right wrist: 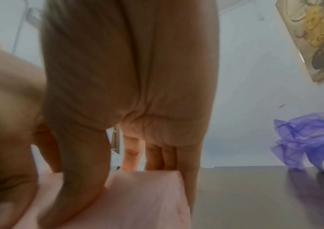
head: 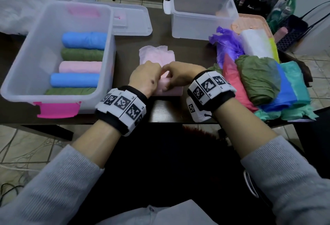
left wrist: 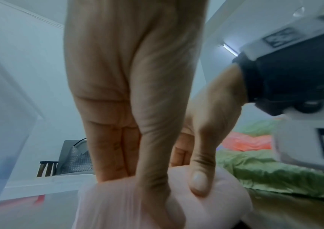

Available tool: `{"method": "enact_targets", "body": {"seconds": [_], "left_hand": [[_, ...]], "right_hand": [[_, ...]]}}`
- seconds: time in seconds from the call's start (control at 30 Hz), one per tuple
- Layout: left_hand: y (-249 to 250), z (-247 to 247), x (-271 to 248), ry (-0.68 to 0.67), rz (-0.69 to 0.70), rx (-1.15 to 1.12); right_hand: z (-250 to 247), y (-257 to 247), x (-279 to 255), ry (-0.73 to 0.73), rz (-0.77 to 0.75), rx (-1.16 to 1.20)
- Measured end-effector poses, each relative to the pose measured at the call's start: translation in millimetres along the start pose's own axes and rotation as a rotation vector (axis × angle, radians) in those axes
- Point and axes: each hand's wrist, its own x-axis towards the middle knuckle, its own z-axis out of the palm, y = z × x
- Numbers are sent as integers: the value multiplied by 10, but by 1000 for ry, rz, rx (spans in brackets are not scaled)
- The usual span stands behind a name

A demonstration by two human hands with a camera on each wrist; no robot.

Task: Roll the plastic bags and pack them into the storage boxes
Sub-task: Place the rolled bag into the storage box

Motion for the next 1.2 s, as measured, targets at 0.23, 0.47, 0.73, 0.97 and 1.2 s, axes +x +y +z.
{"method": "enact_targets", "body": {"seconds": [0.23, 0.47, 0.73, 0.97, 1.2], "left_hand": [[10, -156, 170, -93, -90, -80], [70, -193, 237, -369, -63, 156], [-57, -109, 219, -171, -28, -12], [-144, 51, 142, -39, 13, -112], [-138, 66, 183, -41, 20, -56]], "right_hand": [[370, -105, -223, 369, -33, -112], [736, -259, -608, 401, -27, -253], [536, -192, -471, 249, -18, -257], [95, -111, -159, -56, 67, -213], [50, -106, -100, -10, 87, -171]]}}
